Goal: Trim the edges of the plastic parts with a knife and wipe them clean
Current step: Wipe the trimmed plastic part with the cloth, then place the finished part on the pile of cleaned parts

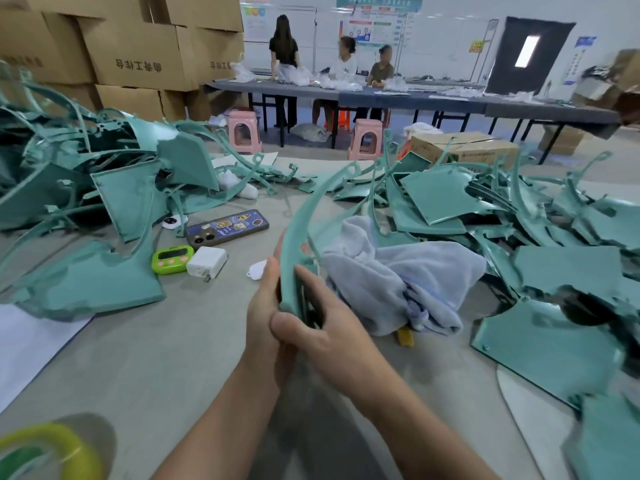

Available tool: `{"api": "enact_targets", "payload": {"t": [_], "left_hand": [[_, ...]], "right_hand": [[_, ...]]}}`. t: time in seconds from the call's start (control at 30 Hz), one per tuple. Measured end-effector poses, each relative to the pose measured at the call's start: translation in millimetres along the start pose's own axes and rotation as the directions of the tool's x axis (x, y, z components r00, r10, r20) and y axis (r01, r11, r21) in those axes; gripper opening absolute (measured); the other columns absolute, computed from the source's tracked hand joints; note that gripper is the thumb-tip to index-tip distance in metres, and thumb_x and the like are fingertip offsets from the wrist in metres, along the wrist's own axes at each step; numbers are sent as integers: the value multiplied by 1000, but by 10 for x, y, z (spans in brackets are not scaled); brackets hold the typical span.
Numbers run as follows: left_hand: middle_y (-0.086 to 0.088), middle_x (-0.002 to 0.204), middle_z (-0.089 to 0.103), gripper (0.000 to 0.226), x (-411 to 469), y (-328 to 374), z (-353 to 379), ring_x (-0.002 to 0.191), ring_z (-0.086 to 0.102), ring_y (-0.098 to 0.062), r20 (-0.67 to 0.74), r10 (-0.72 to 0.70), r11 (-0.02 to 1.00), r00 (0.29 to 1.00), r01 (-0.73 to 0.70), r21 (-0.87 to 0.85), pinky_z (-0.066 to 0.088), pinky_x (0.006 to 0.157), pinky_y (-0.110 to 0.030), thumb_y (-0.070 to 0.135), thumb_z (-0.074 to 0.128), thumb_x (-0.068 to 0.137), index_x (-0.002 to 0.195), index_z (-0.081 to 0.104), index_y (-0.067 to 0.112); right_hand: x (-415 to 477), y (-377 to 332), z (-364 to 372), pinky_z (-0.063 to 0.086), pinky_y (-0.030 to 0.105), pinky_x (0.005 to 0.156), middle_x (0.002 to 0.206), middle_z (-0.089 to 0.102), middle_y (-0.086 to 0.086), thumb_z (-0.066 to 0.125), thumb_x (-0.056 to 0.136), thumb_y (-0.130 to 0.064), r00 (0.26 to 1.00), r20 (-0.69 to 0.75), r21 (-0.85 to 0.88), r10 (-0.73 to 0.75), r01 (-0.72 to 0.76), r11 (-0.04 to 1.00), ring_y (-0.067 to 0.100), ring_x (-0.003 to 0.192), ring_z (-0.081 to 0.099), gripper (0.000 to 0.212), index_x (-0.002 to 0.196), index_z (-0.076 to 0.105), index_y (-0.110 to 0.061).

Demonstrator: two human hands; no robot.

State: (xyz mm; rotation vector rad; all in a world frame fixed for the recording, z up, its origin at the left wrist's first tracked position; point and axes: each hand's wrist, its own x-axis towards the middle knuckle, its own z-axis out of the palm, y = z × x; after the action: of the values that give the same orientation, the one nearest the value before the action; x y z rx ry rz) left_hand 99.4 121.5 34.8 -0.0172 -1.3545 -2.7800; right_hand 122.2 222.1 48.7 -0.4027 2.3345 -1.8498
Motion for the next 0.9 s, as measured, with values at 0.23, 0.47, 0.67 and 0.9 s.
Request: {"api": "enact_targets", "payload": {"t": [0.23,0.47,0.67,0.9], "left_hand": [[10,149,53,43,-117,37,166,142,45,-10,326,299,750,897,-432,501,37,117,-39,25,43,105,147,49,29],[33,140,49,99,-633,197,733,134,47,0,440,370,377,819,-564,734,44,108,-34,48,74,70,153,20,55],[29,136,55,87,-1260,-226,1223,124,50,6,514,295,258,805,-585,769,38,106,-19,62,74,60,142,46,47],[-3,62,57,26,-1913,-979,1880,55,47,-11,646,-451,787,615,-67,613,40,52,-21,25,79,62,86,72,33]], "right_hand": [[-318,-208,-422,47,41,105,139,61,13,51,75,21,976,149,284,-159,112,952,25,136,54,79,145,48,-15],[-1048,-221,-998,45,55,109,135,62,26,39,80,24,968,122,443,-219,144,885,41,124,60,80,153,42,-10],[-2263,43,-1391,55,56,97,117,66,38,59,81,16,941,-339,510,-6,190,839,52,106,68,52,129,67,-1],[-3854,162,-1635,61,34,70,105,69,37,57,70,11,550,-770,541,323,295,788,36,81,72,38,105,71,12]]}}
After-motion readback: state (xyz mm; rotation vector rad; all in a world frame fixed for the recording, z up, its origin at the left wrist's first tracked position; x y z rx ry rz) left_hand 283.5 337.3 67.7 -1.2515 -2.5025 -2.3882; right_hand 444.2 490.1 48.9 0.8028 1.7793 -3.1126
